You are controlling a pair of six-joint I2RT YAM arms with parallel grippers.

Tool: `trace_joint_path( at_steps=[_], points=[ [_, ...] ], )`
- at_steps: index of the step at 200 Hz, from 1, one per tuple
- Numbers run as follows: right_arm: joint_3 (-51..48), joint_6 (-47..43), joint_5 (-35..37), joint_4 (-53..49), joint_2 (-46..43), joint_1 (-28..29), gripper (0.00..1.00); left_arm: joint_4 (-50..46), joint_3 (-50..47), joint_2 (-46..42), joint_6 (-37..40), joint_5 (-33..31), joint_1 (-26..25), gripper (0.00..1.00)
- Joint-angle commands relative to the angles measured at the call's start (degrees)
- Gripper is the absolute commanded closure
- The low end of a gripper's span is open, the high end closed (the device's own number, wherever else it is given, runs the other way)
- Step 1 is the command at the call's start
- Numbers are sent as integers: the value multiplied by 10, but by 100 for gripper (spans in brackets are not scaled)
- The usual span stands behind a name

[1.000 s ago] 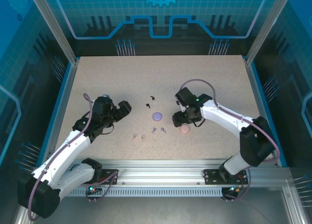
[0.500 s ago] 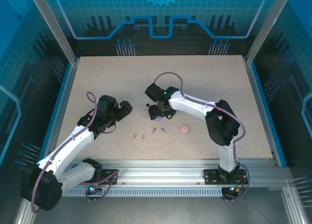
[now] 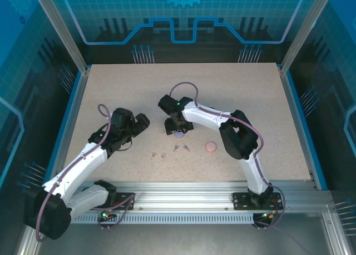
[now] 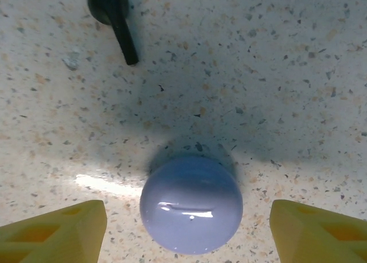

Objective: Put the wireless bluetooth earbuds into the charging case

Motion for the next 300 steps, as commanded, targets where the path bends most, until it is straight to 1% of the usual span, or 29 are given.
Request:
trace_joint_path(
  at_steps=[1,28,69,122,153,174,195,215,234,261,279,300],
  points=[
    [16,17,11,-21,20,5,25,7,25,-11,18,-12,-3,1],
    [19,22,15,-21,31,5,27,11,27,-14,20,-11,-3,1],
    [23,24,8,-18,43,5,35,13,27,-15,25,-12,-3,1],
    [23,25,8,-13,49,8,38,15,25,-16,26,-11,-3,1],
    [24,29,2,-11,57,11,43,17,23,-16,25,-11,-3,1],
    [21,30,-3,-6,56,14,52,20,19,-18,18,-7,-3,1],
    [10,33,-10,7,46,16,60,19,20,-19,7,-2,-3,1],
    [-3,39,-15,20,30,16,63,13,19,-27,12,-5,-3,1],
    [-17,47,-16,32,8,17,64,22,7,-41,25,-8,-2,1],
    [-40,64,-16,54,-33,14,65,61,-18,-51,50,8,-3,1],
    [-50,79,-16,67,-58,9,66,83,-27,-48,72,29,-3,1],
    [-55,98,-12,75,-82,0,67,135,-51,-47,84,69,-3,1]
  ],
)
